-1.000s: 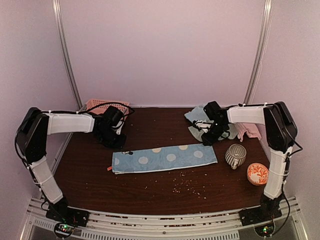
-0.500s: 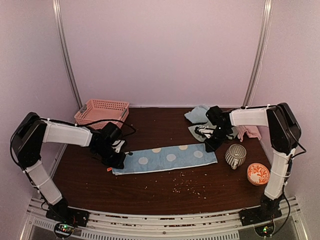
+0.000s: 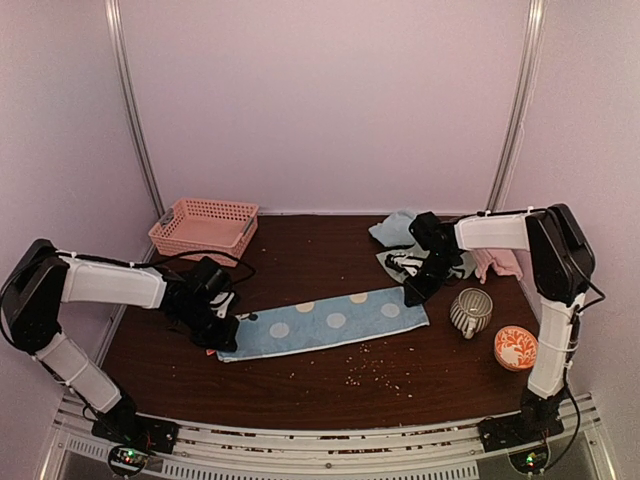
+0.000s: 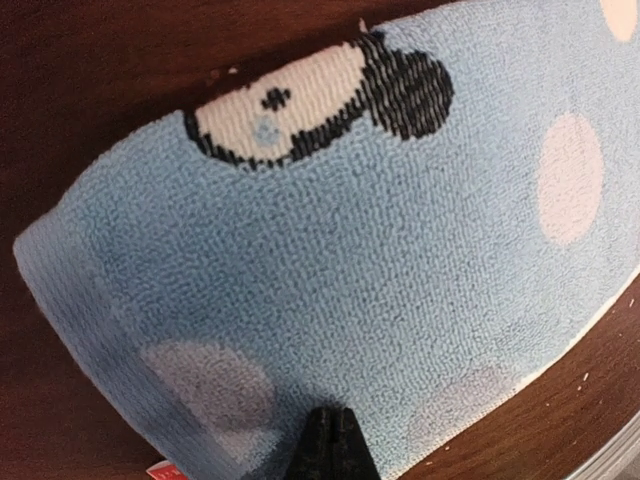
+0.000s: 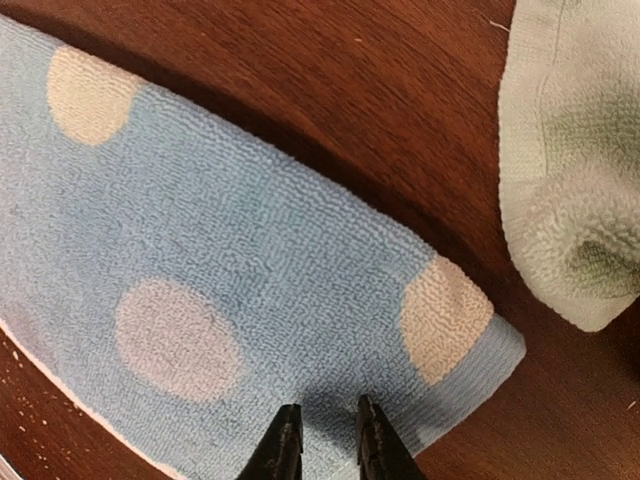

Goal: Roll the towels
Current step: Move the towel to the center of the board, then pick up the towel from the center of the board.

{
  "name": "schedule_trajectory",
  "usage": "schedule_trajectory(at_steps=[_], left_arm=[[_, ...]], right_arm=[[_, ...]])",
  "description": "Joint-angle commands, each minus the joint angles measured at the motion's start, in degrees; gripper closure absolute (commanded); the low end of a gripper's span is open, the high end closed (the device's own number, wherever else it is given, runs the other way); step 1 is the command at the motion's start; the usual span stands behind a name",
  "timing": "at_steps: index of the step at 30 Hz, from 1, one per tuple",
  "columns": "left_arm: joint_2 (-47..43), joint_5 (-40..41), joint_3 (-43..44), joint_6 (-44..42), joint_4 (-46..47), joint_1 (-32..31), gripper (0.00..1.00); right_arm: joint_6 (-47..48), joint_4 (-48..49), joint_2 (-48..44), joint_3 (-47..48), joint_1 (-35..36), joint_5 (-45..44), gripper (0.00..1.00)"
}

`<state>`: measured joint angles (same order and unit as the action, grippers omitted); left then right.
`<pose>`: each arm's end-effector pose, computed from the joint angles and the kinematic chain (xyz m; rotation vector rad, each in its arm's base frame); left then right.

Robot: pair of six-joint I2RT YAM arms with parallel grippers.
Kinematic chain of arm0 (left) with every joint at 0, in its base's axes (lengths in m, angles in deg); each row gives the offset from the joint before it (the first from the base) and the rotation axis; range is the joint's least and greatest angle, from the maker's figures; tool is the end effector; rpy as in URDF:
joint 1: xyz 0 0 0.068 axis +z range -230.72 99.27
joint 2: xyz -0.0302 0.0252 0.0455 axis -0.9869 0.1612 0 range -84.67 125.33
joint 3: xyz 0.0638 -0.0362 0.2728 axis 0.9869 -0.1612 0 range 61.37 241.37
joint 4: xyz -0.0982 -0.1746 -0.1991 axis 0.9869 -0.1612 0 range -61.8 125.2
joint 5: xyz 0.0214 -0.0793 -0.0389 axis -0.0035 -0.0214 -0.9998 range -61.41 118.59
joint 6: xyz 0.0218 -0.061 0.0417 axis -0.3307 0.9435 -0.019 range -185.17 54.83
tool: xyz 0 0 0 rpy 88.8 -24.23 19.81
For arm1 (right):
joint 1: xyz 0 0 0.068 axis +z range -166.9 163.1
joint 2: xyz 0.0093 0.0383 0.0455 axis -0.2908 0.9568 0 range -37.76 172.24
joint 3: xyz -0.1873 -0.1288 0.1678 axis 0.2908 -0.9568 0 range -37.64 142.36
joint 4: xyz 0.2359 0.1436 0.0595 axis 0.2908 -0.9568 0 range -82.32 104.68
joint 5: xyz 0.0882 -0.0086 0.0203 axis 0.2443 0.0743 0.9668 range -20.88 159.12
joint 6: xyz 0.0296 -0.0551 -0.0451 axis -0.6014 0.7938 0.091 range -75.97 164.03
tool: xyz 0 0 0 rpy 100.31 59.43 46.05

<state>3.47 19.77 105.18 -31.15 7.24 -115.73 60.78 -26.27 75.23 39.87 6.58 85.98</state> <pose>0.2289 -0.1726 0.1114 0.0606 2.9403 -0.4463 0.3701 0.1817 0.1266 -1.0420 2.6961 0.4477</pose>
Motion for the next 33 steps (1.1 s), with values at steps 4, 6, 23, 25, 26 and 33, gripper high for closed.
schedule_trajectory(at_steps=[4, 6, 23, 25, 26, 33], left_arm=[[-0.83, 2.96, 4.5, -1.54, -2.8, -0.79, 1.0], [-1.03, 3.94, 4.49, -1.56, -2.36, -0.77, 1.0], [1.35, 5.55, 2.86, -2.11, -0.1, -0.77, 0.75], [1.66, 5.64, 2.76, -2.08, 0.16, -0.81, 0.75], [1.62, 5.74, 2.69, -2.07, 0.31, -0.77, 0.75], [2.6, 5.62, 2.21, -2.64, 0.62, -0.77, 0.85]], right_arm=[[-6.54, -3.53, -3.5, 0.27, -1.48, 3.05, 0.71], [-8.14, -2.39, -3.73, -1.21, -2.74, 2.19, 0.67], [-10.24, -1.76, 0.17, -0.58, -5.25, 4.65, 0.64], [-10.17, -1.64, 0.33, -0.69, -5.25, 4.67, 0.64], [-10.23, -1.6, 0.45, -0.7, -5.28, 4.67, 0.64], [-9.76, -0.97, 3.13, -0.72, -5.18, 8.79, 0.65]])
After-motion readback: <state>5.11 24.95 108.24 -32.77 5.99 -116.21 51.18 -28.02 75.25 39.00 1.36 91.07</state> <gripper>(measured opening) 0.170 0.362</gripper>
